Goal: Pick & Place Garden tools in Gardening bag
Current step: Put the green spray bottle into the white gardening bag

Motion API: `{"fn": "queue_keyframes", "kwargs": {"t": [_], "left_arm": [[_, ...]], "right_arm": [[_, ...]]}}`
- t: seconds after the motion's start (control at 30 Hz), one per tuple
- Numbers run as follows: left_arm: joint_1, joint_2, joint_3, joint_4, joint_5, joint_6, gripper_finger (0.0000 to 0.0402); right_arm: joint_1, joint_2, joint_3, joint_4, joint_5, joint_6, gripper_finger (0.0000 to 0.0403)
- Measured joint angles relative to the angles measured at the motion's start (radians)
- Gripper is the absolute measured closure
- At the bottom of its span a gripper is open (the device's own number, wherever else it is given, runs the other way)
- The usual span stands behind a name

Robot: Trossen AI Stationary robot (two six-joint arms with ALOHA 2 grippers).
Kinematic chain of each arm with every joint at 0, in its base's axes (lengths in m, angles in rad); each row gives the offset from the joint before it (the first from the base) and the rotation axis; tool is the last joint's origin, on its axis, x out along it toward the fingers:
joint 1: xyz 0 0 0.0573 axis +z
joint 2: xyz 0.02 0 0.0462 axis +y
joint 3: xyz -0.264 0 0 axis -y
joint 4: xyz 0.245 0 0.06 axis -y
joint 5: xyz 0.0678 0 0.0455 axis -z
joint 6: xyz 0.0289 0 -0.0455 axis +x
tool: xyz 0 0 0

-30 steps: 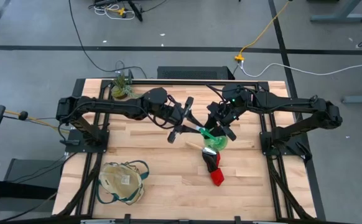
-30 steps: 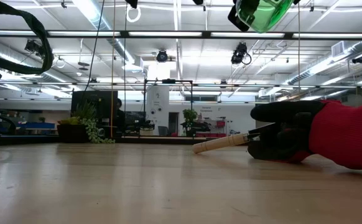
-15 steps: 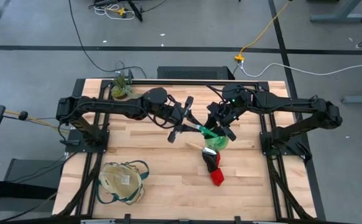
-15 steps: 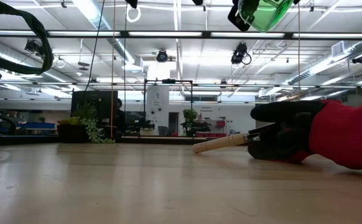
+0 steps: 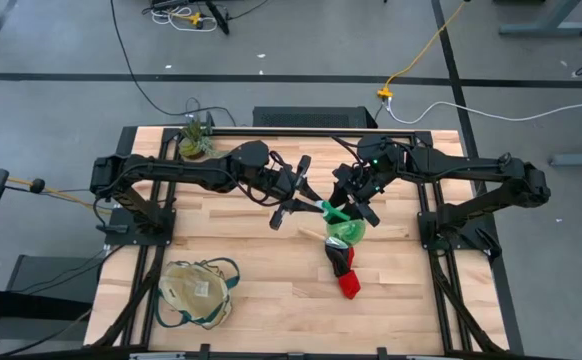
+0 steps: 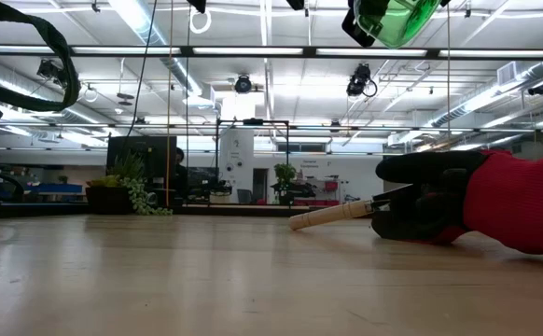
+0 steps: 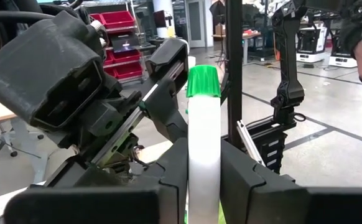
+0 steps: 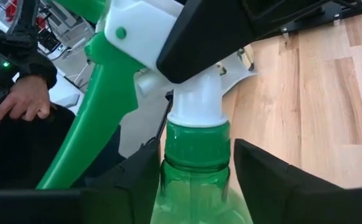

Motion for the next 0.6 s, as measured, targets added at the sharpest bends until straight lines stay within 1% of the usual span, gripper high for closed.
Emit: {"fn": "queue_keyframes", "kwargs": {"t": [0.17,0.33,0.43,0.6], "left_arm": [[0.000,0.000,0.000,-0.001,0.000,-0.002,0.0327],[0.002,0.000,0.000,0.001,0.006,-0.022,0.0336],[0.002,-0.001,0.000,0.001,0.018,-0.039,0.0336],[0.003,-0.001,0.000,-0.004,0.031,-0.045,0.0333]], "right_arm": [[0.000,0.000,0.000,0.000,-0.005,0.024,0.0159],[-0.001,0.000,0.000,-0.002,-0.066,0.024,0.0126],[-0.001,0.000,0.000,-0.001,-0.075,0.024,0.0117],[-0.026,-0.001,0.000,0.000,-0.084,0.021,0.0117]]}}
